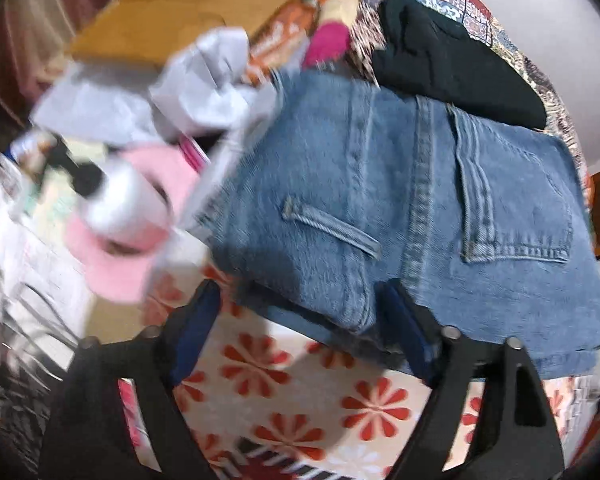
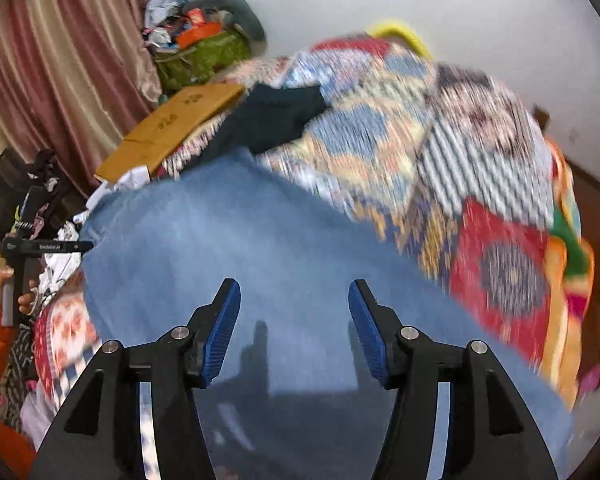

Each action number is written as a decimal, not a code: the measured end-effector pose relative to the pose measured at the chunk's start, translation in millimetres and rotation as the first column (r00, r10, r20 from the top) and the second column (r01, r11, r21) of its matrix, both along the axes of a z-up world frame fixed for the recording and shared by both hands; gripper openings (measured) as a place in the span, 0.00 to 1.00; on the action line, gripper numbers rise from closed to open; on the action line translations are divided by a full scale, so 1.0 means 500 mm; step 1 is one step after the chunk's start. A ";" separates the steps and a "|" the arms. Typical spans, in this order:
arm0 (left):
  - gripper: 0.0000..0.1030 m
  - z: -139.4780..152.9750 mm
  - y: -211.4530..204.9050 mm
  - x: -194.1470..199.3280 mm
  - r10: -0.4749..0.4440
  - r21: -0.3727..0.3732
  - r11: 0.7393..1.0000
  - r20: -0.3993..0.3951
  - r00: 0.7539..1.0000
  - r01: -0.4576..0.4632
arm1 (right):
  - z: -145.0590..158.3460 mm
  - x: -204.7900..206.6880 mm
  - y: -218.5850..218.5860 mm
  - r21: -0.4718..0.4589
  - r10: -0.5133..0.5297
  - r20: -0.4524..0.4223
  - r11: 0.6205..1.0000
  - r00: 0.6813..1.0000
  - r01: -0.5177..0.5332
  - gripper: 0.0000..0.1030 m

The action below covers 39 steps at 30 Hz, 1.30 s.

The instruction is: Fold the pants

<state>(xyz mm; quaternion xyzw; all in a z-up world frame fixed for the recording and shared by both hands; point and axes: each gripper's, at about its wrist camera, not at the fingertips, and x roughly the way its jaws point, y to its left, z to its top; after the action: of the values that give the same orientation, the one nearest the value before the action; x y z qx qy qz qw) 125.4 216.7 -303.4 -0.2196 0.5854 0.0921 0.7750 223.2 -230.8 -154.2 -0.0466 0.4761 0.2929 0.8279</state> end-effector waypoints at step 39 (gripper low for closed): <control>0.78 0.223 -0.204 0.091 -0.253 0.295 0.938 0.215 0.943 0.184 | -0.092 -0.181 -0.477 0.056 -0.712 -0.111 0.692 0.694 0.719 0.56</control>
<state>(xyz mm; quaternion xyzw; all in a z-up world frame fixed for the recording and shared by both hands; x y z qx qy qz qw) 171.0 114.8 -191.9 -0.0545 0.4858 0.0557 0.8706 132.9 -469.4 -200.2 0.1935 0.4749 -0.0287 0.8580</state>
